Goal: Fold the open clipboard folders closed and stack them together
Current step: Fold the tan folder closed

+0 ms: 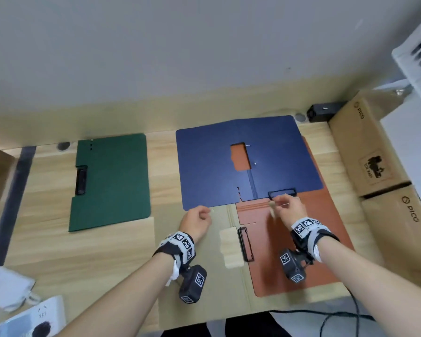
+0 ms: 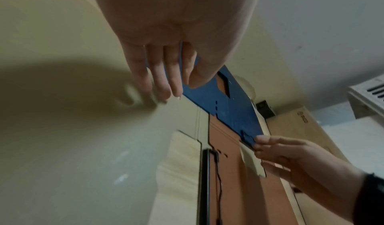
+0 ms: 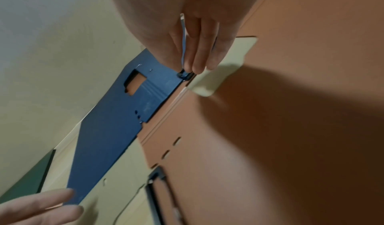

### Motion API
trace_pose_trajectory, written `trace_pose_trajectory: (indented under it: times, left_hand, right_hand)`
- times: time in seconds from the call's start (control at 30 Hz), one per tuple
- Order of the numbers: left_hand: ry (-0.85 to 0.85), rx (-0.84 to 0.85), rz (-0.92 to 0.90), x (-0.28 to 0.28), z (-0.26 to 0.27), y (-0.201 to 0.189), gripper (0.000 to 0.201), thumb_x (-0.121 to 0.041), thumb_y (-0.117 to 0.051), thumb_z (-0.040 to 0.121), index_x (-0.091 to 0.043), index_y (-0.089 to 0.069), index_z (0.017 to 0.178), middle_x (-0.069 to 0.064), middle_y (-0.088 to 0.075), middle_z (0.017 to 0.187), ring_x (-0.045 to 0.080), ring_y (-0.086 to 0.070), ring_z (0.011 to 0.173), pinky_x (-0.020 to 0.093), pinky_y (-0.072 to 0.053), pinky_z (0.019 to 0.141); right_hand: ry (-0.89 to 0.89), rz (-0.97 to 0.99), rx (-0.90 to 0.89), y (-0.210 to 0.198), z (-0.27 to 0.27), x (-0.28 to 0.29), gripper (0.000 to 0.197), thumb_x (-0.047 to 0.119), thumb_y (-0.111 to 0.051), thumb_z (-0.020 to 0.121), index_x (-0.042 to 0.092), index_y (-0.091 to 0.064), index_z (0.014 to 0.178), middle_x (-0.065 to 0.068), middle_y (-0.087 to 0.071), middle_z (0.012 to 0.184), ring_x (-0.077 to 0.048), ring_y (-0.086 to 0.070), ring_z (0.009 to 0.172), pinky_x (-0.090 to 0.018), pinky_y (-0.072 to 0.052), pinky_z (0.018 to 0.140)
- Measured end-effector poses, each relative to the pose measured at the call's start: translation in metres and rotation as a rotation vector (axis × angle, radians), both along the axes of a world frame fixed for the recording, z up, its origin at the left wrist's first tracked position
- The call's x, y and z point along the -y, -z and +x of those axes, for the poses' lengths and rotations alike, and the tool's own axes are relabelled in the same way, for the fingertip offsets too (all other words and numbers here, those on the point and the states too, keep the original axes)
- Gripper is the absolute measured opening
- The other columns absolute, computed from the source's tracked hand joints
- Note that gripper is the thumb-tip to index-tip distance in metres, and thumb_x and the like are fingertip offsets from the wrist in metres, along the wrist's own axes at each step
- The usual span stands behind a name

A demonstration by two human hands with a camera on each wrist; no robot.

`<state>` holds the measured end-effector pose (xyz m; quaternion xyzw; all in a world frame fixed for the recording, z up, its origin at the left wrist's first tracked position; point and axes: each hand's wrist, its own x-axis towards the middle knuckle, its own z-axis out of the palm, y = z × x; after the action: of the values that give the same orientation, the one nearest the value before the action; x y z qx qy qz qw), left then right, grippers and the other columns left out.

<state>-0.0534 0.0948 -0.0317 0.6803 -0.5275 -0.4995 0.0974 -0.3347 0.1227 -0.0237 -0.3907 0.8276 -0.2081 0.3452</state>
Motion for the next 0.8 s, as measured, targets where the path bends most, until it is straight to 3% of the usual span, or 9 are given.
trace_pose_trajectory:
  times: [0.13,0.23,0.3,0.37,0.47,0.57,0.7,0.8]
  left_hand:
    - [0.151,0.143,0.051,-0.021,-0.041,-0.003,0.017,-0.032,-0.060,0.081,-0.024,-0.072,0.091,-0.008,-0.071,0.089,0.017,-0.067,0.092,0.026,-0.051,0.084]
    - [0.251,0.274,0.093,-0.036,-0.067,-0.002,0.028,-0.049,-0.060,0.079,-0.022,-0.067,0.080,-0.003,-0.072,0.087,0.023,-0.066,0.085,0.029,-0.051,0.074]
    - [0.322,0.346,0.113,-0.046,-0.080,0.001,0.038,-0.056,-0.057,0.078,-0.019,-0.058,0.069,0.002,-0.070,0.081,0.027,-0.064,0.076,0.030,-0.047,0.064]
    - [0.385,0.394,0.108,-0.054,-0.087,0.006,0.045,-0.062,-0.054,0.075,-0.020,-0.050,0.063,0.006,-0.068,0.082,0.028,-0.062,0.075,0.030,-0.044,0.062]
    - [0.415,0.456,0.051,-0.061,-0.094,0.009,0.042,-0.064,-0.051,0.073,-0.024,-0.060,0.080,0.002,-0.067,0.098,0.026,-0.064,0.091,0.031,-0.045,0.069]
    - [0.455,0.512,-0.005,-0.061,-0.097,0.012,0.045,-0.061,-0.051,0.078,-0.021,-0.064,0.094,0.004,-0.068,0.103,0.027,-0.062,0.102,0.032,-0.043,0.072]
    - [0.500,0.529,-0.014,-0.058,-0.098,0.013,0.041,-0.052,-0.049,0.081,-0.018,-0.065,0.095,0.005,-0.069,0.103,0.028,-0.062,0.103,0.033,-0.047,0.075]
    - [0.526,0.527,-0.028,-0.059,-0.101,0.009,0.038,-0.047,-0.047,0.081,-0.014,-0.064,0.092,0.008,-0.069,0.103,0.030,-0.061,0.102,0.034,-0.048,0.076]
  right_hand:
    - [-0.075,0.052,0.001,0.005,-0.019,-0.011,0.020,0.001,-0.062,0.084,0.005,-0.072,0.102,-0.004,-0.072,0.100,-0.016,-0.064,0.092,-0.016,-0.038,0.087]
    - [-0.130,0.086,-0.008,0.011,-0.027,-0.016,0.019,0.005,-0.064,0.083,0.008,-0.072,0.100,-0.007,-0.072,0.103,-0.022,-0.065,0.098,-0.018,-0.039,0.086]
    - [-0.168,0.099,-0.018,0.014,-0.029,-0.018,0.018,0.009,-0.066,0.084,0.007,-0.071,0.101,-0.008,-0.069,0.103,-0.022,-0.064,0.095,-0.018,-0.039,0.084]
    - [-0.189,0.097,-0.019,0.016,-0.029,-0.020,0.015,0.012,-0.068,0.083,0.009,-0.071,0.097,-0.009,-0.066,0.099,-0.023,-0.063,0.091,-0.021,-0.041,0.083]
    - [-0.241,0.100,-0.051,0.018,-0.026,-0.022,0.009,0.016,-0.069,0.081,0.011,-0.072,0.088,-0.003,-0.060,0.091,-0.024,-0.063,0.090,-0.023,-0.043,0.081]
    - [-0.298,0.107,-0.121,0.018,-0.023,-0.021,0.005,0.023,-0.071,0.080,0.019,-0.072,0.078,0.003,-0.053,0.086,-0.026,-0.060,0.093,-0.030,-0.046,0.085]
    - [-0.308,0.127,-0.173,0.018,-0.010,-0.020,0.022,0.031,-0.071,0.080,0.017,-0.066,0.097,-0.003,-0.053,0.102,-0.025,-0.050,0.104,-0.030,-0.040,0.089]
    - [-0.292,0.127,-0.205,0.018,-0.002,-0.017,0.025,0.035,-0.072,0.079,0.018,-0.065,0.096,-0.004,-0.053,0.107,-0.024,-0.048,0.107,-0.031,-0.040,0.088]
